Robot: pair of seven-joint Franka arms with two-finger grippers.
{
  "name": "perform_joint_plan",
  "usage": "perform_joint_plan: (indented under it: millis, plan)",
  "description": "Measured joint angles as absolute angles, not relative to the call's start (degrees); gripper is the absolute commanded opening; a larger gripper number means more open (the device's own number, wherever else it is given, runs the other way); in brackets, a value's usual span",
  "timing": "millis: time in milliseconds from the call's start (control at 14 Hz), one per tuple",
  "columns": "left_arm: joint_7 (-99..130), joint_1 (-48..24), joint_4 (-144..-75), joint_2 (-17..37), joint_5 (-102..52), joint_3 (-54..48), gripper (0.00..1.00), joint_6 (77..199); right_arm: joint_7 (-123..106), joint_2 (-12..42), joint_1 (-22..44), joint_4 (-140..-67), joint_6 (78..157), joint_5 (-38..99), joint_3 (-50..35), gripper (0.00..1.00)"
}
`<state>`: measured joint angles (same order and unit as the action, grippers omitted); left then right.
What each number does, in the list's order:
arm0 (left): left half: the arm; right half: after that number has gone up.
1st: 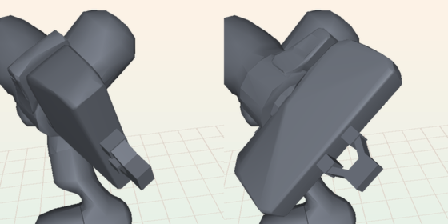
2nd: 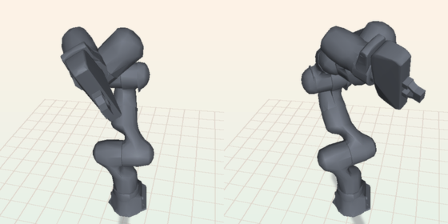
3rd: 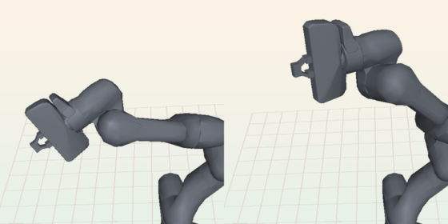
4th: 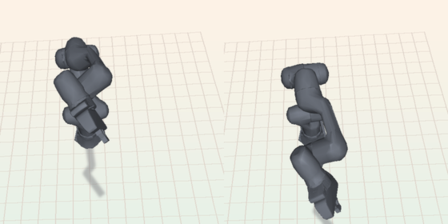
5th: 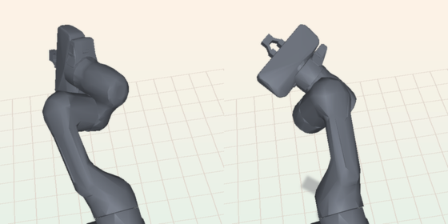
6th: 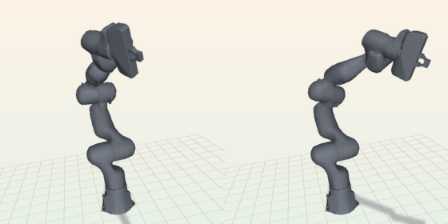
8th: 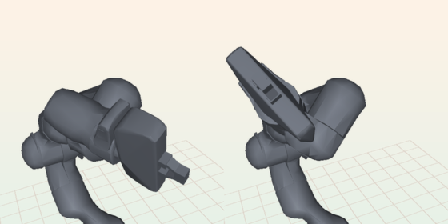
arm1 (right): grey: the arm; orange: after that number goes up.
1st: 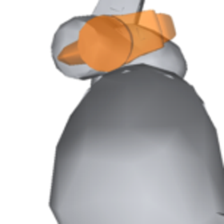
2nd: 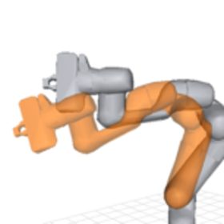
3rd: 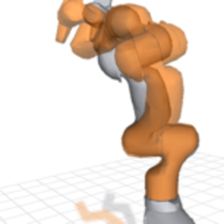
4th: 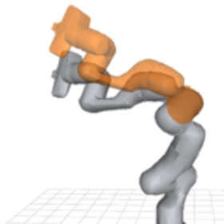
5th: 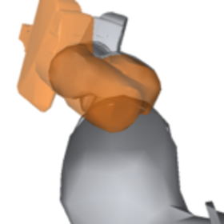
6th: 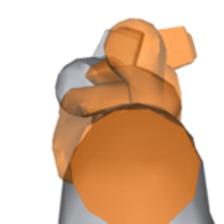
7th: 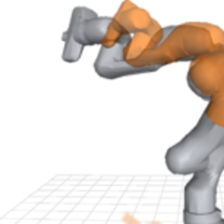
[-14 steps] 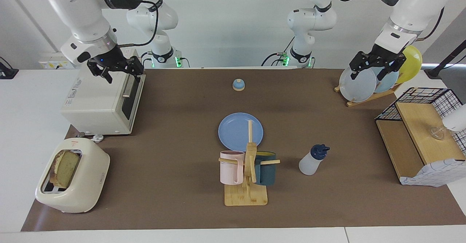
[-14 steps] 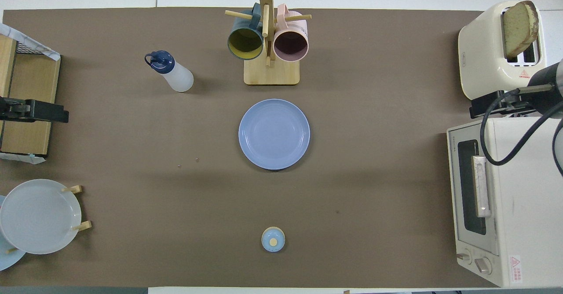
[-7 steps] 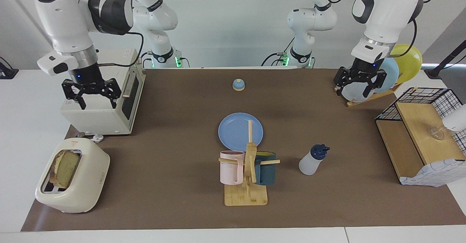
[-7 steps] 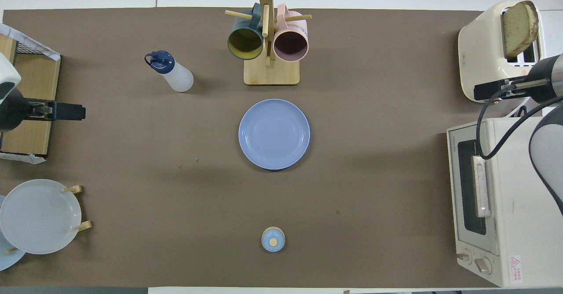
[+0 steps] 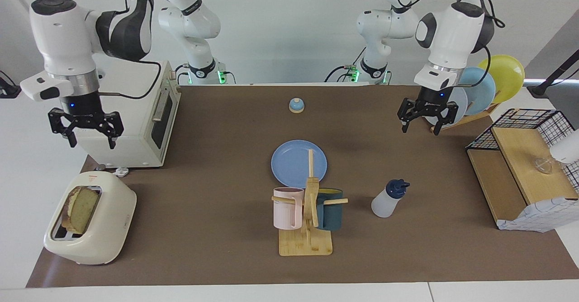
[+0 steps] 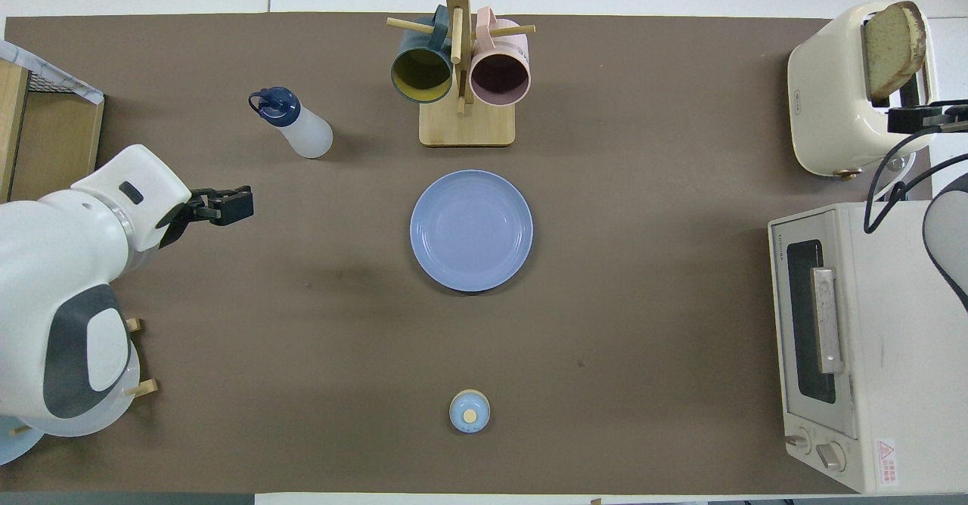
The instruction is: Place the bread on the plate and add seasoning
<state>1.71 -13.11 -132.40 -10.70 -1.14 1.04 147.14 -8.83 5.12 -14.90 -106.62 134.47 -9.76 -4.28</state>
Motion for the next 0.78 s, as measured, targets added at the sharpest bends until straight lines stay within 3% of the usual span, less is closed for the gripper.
perform_joint_plan:
  millis: [356, 783]
  plan:
    - [3.3, -14.8, -142.1, -7.4, -1.1, 1.0, 1.0, 168.7, -8.7, 11.5, -15.3, -102.2, 140.3, -14.2, -4.2, 0.85]
    - [4.9, -17.2, -142.9, 5.5, -1.4, 1.0, 1.0, 189.0, -8.7, 15.5, -15.3, -98.8, 143.7, -16.7, -4.4, 0.79]
